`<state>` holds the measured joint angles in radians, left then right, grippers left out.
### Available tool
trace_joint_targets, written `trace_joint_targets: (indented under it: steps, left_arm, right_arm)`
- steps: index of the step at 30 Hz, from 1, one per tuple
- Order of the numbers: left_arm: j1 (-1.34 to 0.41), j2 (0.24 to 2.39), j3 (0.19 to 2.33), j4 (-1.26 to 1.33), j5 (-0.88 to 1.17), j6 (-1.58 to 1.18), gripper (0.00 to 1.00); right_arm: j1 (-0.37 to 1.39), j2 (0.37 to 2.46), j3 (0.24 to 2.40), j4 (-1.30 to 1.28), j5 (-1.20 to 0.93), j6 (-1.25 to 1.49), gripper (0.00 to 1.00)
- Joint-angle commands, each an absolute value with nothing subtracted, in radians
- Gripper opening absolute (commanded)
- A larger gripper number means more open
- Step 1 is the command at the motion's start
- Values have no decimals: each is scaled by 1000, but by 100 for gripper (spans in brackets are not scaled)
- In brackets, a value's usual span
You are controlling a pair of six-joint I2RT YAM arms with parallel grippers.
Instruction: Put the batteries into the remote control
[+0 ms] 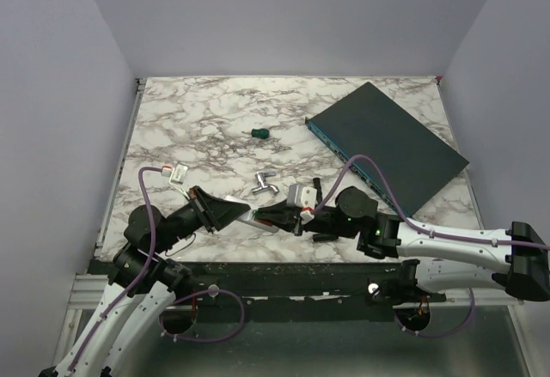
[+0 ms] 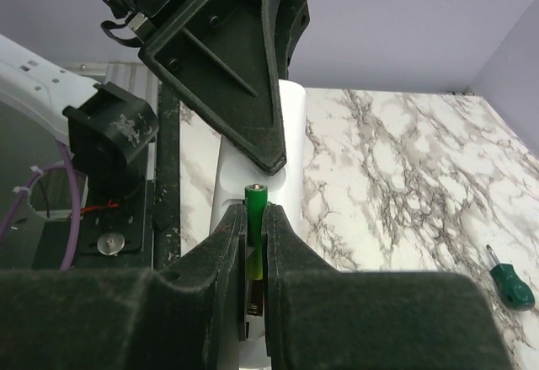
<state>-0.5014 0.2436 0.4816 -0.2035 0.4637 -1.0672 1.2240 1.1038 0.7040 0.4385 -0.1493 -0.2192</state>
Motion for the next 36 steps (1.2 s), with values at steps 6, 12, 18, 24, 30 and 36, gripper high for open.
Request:
trace_joint_targets:
  steps: [6, 12, 18, 24, 30, 36]
  left_arm:
    - [-500, 227, 490, -140, 502, -1094, 0]
    - [-500, 224, 491, -141, 499, -1094, 0]
    - [-500, 227, 491, -138, 499, -1094, 0]
    - [-499, 234, 494, -135, 497, -1091, 0]
    - [-500, 221, 488, -141, 493, -1088, 0]
    - [-500, 224, 488, -141, 501, -1086, 0]
  right_arm:
    - [1225, 1110, 721, 292, -69, -221, 1]
    - [1225, 1091, 699, 278, -34, -210, 1]
    - [1224, 1102, 677, 269, -17, -194, 1]
    - [1224, 1102, 656, 265, -6, -180, 1]
    - [1224, 1102, 638, 245, 32, -183, 1]
    - [1224, 1124, 631, 242, 42, -164, 1]
